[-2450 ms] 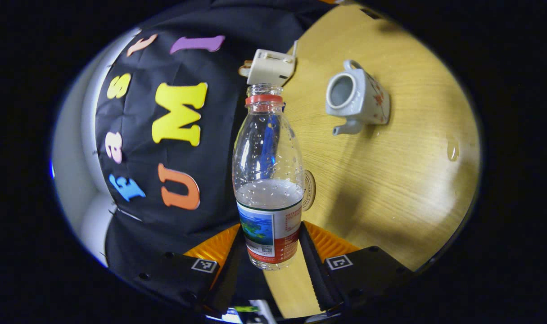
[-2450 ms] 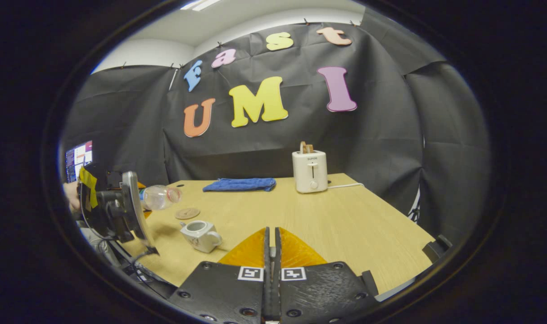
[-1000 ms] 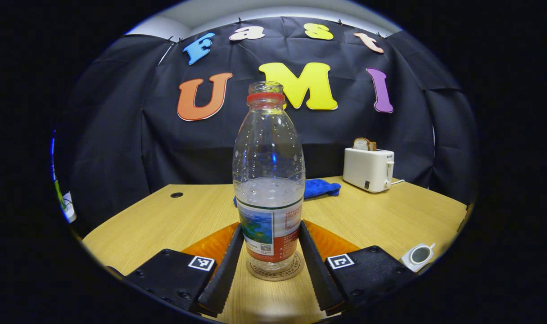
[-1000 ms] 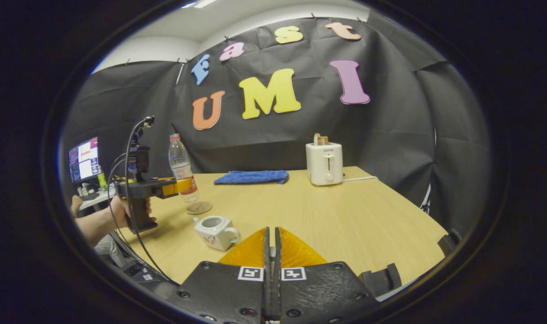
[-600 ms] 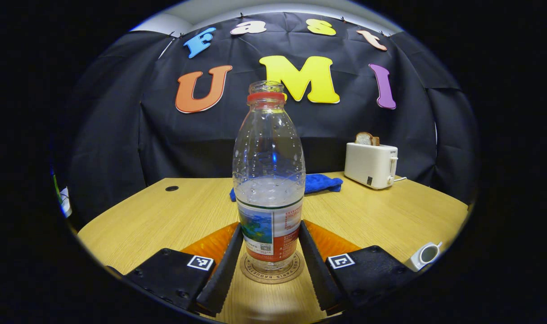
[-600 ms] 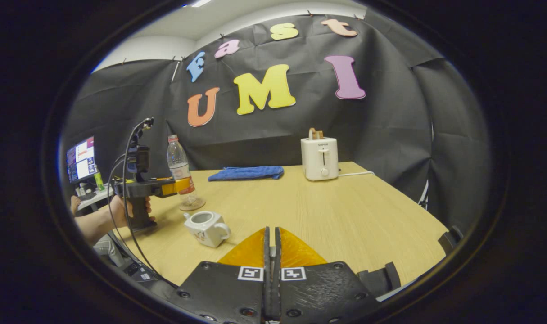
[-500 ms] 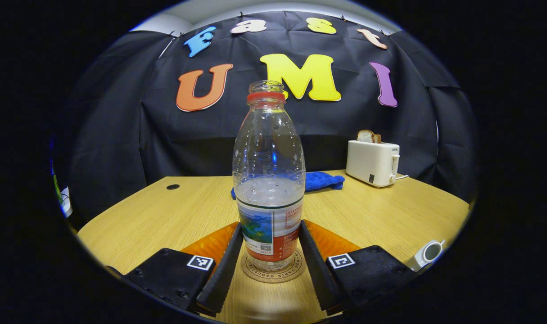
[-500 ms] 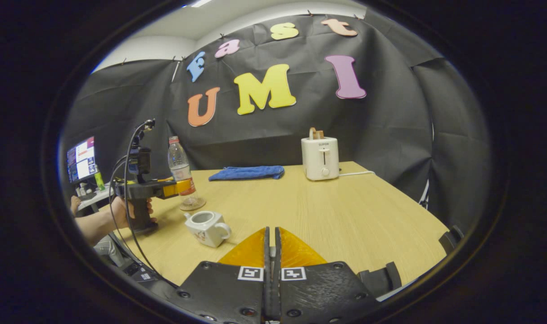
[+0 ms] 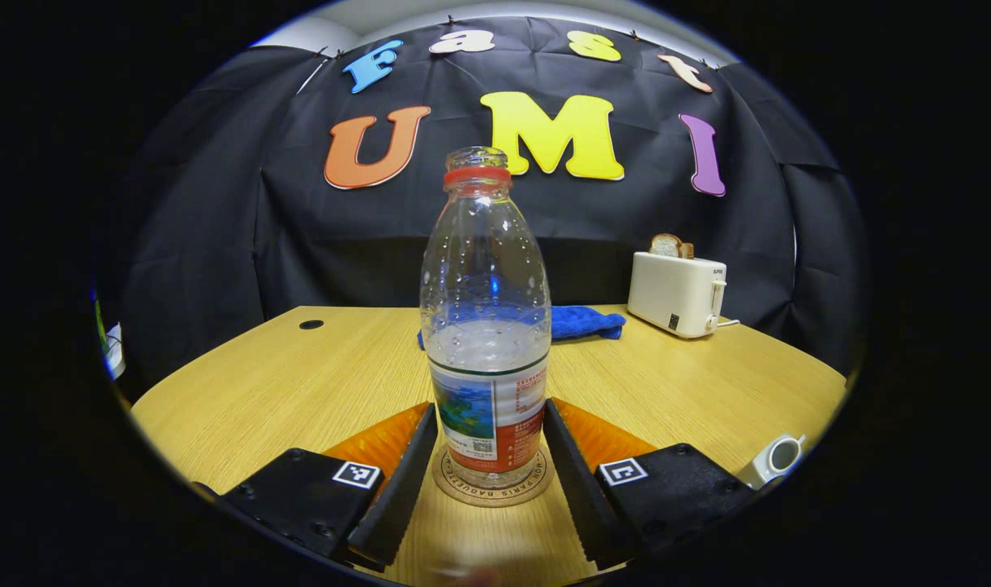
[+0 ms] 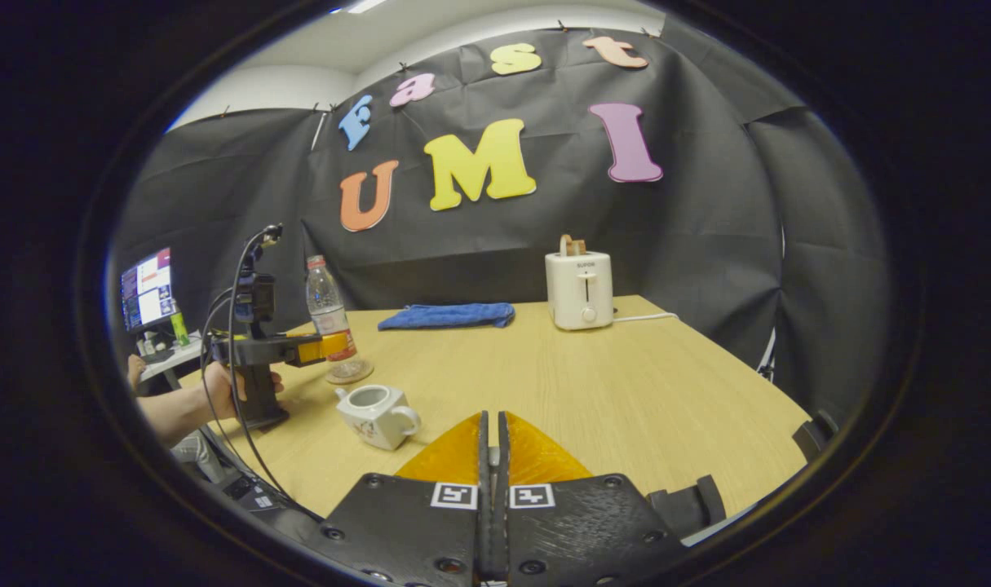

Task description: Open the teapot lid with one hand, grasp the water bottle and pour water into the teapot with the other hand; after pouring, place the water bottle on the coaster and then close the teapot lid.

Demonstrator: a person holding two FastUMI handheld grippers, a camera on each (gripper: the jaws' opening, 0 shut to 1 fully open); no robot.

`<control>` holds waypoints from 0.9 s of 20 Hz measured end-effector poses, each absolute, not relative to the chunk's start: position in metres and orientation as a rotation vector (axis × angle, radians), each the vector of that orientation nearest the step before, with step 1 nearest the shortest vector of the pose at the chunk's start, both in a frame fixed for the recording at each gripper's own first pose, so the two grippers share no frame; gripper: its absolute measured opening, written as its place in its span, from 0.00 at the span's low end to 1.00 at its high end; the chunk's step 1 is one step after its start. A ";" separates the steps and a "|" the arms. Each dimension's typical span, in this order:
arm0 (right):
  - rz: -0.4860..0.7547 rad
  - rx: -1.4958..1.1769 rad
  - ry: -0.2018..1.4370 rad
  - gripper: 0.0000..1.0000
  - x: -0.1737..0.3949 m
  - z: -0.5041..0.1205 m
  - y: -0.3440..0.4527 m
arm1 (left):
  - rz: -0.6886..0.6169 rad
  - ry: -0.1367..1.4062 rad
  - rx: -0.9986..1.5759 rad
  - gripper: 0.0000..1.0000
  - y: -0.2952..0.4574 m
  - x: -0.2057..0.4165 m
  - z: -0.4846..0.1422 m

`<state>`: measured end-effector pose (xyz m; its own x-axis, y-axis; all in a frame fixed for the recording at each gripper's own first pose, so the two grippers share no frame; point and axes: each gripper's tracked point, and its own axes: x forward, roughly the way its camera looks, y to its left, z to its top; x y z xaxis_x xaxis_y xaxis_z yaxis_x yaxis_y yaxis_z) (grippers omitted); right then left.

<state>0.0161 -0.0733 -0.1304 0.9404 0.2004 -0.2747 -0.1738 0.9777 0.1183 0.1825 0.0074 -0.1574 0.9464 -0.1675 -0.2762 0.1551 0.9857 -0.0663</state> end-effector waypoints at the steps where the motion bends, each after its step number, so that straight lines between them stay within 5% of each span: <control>1: 0.192 0.093 0.289 0.00 0.015 -0.130 -0.073 | -0.168 0.293 -0.045 0.82 0.007 0.182 -0.159; 7: 0.197 0.091 0.281 0.00 0.013 -0.127 -0.070 | -0.150 0.314 -0.055 1.00 0.011 0.172 -0.161; 18: 0.339 0.086 0.199 0.00 0.028 -0.092 -0.001 | -0.003 0.152 -0.026 0.99 0.060 0.063 -0.108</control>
